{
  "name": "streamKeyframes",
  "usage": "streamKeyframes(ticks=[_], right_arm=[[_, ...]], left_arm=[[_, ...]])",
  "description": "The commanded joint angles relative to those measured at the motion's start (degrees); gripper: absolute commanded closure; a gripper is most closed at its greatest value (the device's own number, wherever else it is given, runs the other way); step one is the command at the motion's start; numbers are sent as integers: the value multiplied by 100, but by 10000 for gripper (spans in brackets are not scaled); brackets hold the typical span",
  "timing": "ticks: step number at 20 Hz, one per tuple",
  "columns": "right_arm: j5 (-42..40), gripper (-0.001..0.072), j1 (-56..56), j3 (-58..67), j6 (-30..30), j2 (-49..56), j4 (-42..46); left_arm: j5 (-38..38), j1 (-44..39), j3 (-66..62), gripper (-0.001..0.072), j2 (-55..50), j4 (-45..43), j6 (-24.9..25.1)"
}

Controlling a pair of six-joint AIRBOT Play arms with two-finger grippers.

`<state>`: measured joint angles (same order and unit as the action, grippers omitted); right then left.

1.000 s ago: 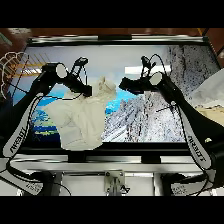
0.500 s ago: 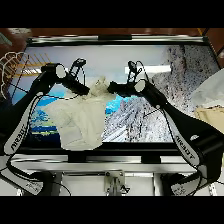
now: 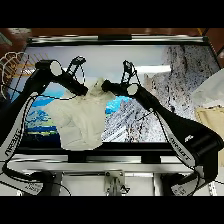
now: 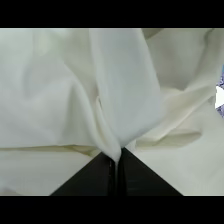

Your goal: Fold the shirts.

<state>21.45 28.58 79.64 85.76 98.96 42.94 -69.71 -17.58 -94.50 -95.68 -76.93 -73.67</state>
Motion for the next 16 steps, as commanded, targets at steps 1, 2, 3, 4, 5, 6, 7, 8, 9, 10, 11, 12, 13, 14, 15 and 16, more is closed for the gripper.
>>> streamKeyframes(ticks=[1, 2, 3, 4, 5, 6, 7, 8, 9, 10, 11, 12, 13, 14, 15, 16], right_arm=[[-621, 123, 0, 4, 114, 55, -107], [-623, 123, -20, 4, 251, 90, -116], [-549, 123, -20, 4, 321, 133, -109], [-463, 123, -20, 4, 321, 175, -109], [-389, 123, -20, 4, 337, 223, -107], [-369, 123, -13, 4, 385, 260, -138], [-367, 124, -13, 4, 398, 304, -240], [-380, 124, -13, 4, 402, 341, -361], [-391, 124, -13, 4, 404, 380, -459], [-387, 125, -13, 4, 407, 407, -553], [-369, 177, -13, 4, 402, 439, -658], [-345, 220, -13, 4, 407, 459, -710], [-304, 220, -13, 4, 422, 476, -710], [-247, 325, -13, 4, 422, 481, -708], [-203, 544, -13, 4, 420, 481, -688], [-221, 601, -13, 4, 409, 479, -684]], left_arm=[[24, -66, 0, 656, 153, 24, 166], [24, -63, -2, 657, 179, 22, 168], [24, -66, 0, 656, 201, 24, 170], [33, -66, 0, 656, 221, 26, 170], [59, -66, 0, 656, 245, 48, 170], [87, -66, 0, 656, 269, 66, 173], [107, -66, 0, 656, 297, 94, 192], [114, -66, 0, 656, 326, 116, 210], [114, -66, 0, 656, 354, 151, 212], [114, -66, 0, 656, 391, 177, 212], [114, -66, 0, 656, 424, 221, 212], [114, -66, 0, 656, 463, 247, 212], [114, -66, 0, 656, 498, 245, 212], [114, -66, 0, 656, 531, 243, 212], [114, -66, 0, 656, 560, 240, 214], [114, -66, 0, 656, 592, 240, 212]])
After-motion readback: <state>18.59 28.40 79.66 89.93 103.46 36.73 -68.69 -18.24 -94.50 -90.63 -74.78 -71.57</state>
